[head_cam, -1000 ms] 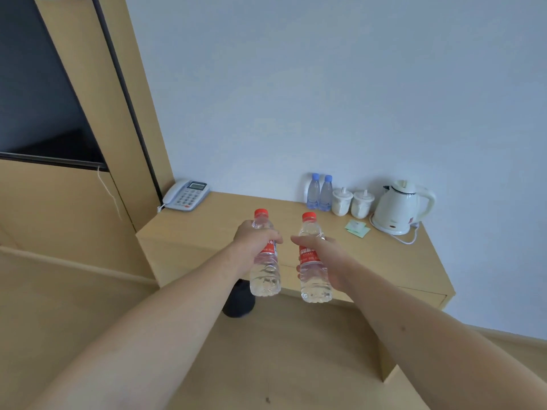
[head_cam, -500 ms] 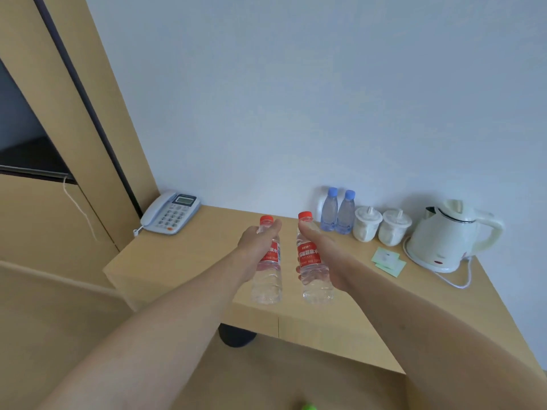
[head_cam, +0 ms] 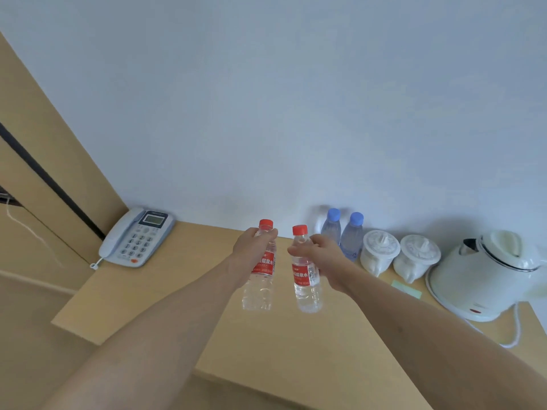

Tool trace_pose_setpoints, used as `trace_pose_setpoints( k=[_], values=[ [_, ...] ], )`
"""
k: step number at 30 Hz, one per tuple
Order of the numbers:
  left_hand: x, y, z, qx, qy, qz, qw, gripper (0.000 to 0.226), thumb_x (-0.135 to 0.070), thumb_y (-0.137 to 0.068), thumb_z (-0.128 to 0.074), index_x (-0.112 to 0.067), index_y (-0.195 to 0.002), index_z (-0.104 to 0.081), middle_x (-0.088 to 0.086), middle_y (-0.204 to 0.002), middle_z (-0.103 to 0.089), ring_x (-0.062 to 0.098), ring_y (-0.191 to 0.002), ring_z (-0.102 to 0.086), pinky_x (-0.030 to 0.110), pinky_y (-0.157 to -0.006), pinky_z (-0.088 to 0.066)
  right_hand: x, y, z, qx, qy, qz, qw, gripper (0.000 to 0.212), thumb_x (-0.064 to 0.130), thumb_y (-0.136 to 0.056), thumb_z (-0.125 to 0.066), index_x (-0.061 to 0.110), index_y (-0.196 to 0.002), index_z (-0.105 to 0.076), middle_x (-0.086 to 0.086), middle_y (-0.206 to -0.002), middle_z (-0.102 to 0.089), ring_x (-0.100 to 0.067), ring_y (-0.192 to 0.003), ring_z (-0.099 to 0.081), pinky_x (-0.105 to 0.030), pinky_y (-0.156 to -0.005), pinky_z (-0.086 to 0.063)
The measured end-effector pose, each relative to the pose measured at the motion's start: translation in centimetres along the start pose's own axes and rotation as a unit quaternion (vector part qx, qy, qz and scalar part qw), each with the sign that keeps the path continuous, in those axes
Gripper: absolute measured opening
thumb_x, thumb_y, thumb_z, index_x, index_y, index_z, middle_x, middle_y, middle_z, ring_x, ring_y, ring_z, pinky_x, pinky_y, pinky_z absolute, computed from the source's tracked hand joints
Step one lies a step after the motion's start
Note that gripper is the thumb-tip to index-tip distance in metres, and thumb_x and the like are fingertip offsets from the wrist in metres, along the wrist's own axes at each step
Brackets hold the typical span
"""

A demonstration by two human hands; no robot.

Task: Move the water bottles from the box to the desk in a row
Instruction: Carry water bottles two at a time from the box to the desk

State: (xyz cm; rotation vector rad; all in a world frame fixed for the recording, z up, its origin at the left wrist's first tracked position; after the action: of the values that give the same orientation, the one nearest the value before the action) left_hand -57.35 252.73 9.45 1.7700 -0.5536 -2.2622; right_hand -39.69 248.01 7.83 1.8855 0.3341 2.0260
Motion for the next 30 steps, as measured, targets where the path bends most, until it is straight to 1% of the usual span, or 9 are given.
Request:
trace_pose_setpoints(
  k=[2,4,9,12,16,19,23,26,30],
  values=[
    [-0.4,-2.0,-0.5,0.008,-0.007,0.006,1.000,0.033,-0.037,-0.090,-0.069,-0.019,-0.116,-0.061,0.009,-0.106,-0.072,0.025,-0.079,-0.070,0.038,-0.072,-0.060,0.4,-1.5,1.0,-0.016,0.052,0.020,0.998,0.028,0.022,-0.075,-0.088,0.010,-0.085,-0.065,0.002,-0.077,-0.067,-0.015,-0.077,-0.068,-0.027,-0.070,-0.051],
    [-0.8,-3.8,-0.9,0.018,-0.016,0.006,1.000,0.029,-0.030,-0.087,-0.070,-0.016,-0.110,-0.064,0.006,-0.102,-0.070,0.023,-0.076,-0.068,0.033,-0.065,-0.056,1.2,-2.5,1.8,-0.040,0.127,0.040,0.990,0.034,0.023,-0.072,-0.089,0.015,-0.071,-0.056,0.012,-0.060,-0.050,-0.006,-0.060,-0.053,-0.022,-0.059,-0.039],
    [-1.7,-7.6,-1.5,0.074,-0.057,-0.028,0.995,0.028,-0.025,-0.085,-0.077,-0.021,-0.110,-0.067,0.004,-0.109,-0.072,0.019,-0.089,-0.071,0.026,-0.063,-0.050,2.9,-4.5,3.1,-0.111,0.261,0.065,0.957,0.030,0.022,-0.073,-0.084,0.017,-0.095,-0.064,-0.002,-0.094,-0.066,-0.018,-0.089,-0.064,-0.029,-0.071,-0.053],
    [-2.1,-9.7,-1.6,0.086,-0.134,-0.067,0.985,0.025,-0.020,-0.083,-0.079,-0.020,-0.105,-0.070,0.000,-0.102,-0.069,0.014,-0.082,-0.065,0.022,-0.057,-0.050,4.4,-6.4,2.8,-0.112,0.334,0.080,0.933,0.023,0.019,-0.074,-0.083,0.019,-0.084,-0.063,0.001,-0.087,-0.064,-0.020,-0.087,-0.062,-0.027,-0.069,-0.048],
    [-2.8,-12.1,-1.7,0.071,-0.265,-0.150,0.950,0.022,-0.018,-0.079,-0.077,-0.020,-0.100,-0.072,-0.009,-0.092,-0.066,0.019,-0.096,-0.062,0.029,-0.086,-0.052,6.1,-9.2,1.7,-0.104,0.464,0.093,0.875,0.019,0.019,-0.076,-0.080,0.018,-0.090,-0.068,0.002,-0.089,-0.051,-0.019,-0.085,-0.051,-0.028,-0.066,-0.038],
    [-3.5,-13.5,-2.0,0.083,-0.290,-0.186,0.935,0.022,-0.020,-0.077,-0.080,-0.016,-0.098,-0.072,-0.007,-0.092,-0.065,0.016,-0.092,-0.058,0.024,-0.079,-0.043,6.6,-10.7,1.2,-0.105,0.514,0.096,0.846,0.021,0.013,-0.078,-0.075,0.018,-0.098,-0.071,0.003,-0.091,-0.048,-0.020,-0.084,-0.051,-0.025,-0.058,-0.031],
    [-4.1,-14.6,-2.6,0.093,-0.288,-0.214,0.929,0.021,-0.013,-0.076,-0.080,-0.013,-0.094,-0.071,-0.005,-0.091,-0.062,0.017,-0.089,-0.055,0.019,-0.073,-0.037,6.8,-12.4,1.4,-0.137,0.519,0.093,0.839,0.029,0.001,-0.081,-0.063,0.017,-0.104,-0.072,-0.001,-0.096,-0.052,-0.022,-0.086,-0.052,-0.027,-0.068,-0.035],
    [-4.3,-14.9,-3.2,0.084,-0.253,-0.236,0.934,0.023,-0.002,-0.071,-0.079,-0.010,-0.092,-0.074,-0.003,-0.090,-0.066,0.016,-0.086,-0.057,0.002,-0.063,-0.036,6.9,-13.4,1.3,-0.143,0.510,0.094,0.843,0.035,-0.002,-0.084,-0.058,0.017,-0.110,-0.071,-0.002,-0.103,-0.065,-0.023,-0.093,-0.057,-0.028,-0.072,-0.040],
    [-4.6,-14.9,-3.7,0.065,-0.256,-0.257,0.930,0.030,0.001,-0.069,-0.078,-0.014,-0.095,-0.076,-0.008,-0.087,-0.066,0.015,-0.087,-0.059,0.012,-0.069,-0.039,7.0,-14.0,1.3,-0.156,0.503,0.087,0.846,0.026,0.009,-0.084,-0.065,0.020,-0.107,-0.073,0.000,-0.105,-0.069,-0.023,-0.097,-0.061,-0.027,-0.072,-0.039]
  ],
)
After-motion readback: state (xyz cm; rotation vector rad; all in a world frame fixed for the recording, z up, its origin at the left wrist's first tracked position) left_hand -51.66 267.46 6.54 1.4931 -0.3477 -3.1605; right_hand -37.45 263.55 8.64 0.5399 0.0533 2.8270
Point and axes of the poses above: each hand's wrist, its own y-axis away from the middle knuckle, its own z-axis out of the back of the hand, x = y × z, the point moved 4 cm from there along -y, towards the middle knuckle
